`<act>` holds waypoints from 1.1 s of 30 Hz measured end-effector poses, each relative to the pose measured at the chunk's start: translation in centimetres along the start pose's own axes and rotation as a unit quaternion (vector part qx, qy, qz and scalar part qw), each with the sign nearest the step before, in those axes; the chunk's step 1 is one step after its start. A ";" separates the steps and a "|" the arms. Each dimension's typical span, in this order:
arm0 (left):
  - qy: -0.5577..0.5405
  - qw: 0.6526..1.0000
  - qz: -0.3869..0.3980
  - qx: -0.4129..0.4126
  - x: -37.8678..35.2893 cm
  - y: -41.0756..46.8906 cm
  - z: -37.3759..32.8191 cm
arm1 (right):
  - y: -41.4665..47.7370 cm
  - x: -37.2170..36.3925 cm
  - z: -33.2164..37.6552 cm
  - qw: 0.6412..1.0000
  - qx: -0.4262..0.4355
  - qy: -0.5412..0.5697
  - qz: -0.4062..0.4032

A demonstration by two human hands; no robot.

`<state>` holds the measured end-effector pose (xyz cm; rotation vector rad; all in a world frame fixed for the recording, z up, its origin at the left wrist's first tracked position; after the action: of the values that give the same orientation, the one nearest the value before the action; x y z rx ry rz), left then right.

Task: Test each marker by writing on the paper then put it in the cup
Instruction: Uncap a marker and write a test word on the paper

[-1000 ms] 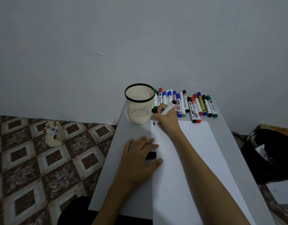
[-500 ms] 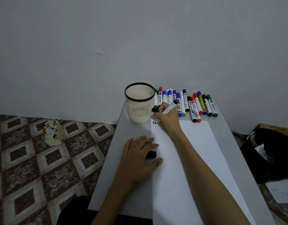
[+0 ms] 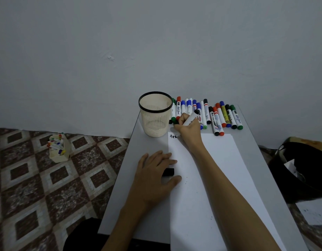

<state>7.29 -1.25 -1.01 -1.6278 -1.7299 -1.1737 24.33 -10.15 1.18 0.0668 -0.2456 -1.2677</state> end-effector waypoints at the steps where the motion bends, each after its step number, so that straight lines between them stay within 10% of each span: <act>1: 0.000 1.000 0.000 0.000 0.0 0.0 0.0 | 0.0 0.1 0.0 1.000 -0.002 0.005 -0.001; 20: -0.002 1.000 0.006 0.005 -0.1 0.1 0.2 | 0.1 0.2 -0.2 1.000 -0.009 0.010 -0.013; 33: -0.096 0.995 -0.034 -0.011 0.9 0.0 0.4 | -0.5 1.8 0.4 0.975 -0.031 0.216 -0.035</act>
<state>7.20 -0.38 -0.47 -1.7571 -1.9111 -1.1005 24.23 -12.02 1.77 0.2954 0.1726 -1.2970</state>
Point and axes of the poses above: each hand's wrist, its own y-axis towards the middle knuckle, its own x-axis out of the back of the hand, z = x × y, the point moved 7 cm from there along y, towards the middle knuckle, and after that the axes turned 8 degrees about z, right-handed, at the moved point
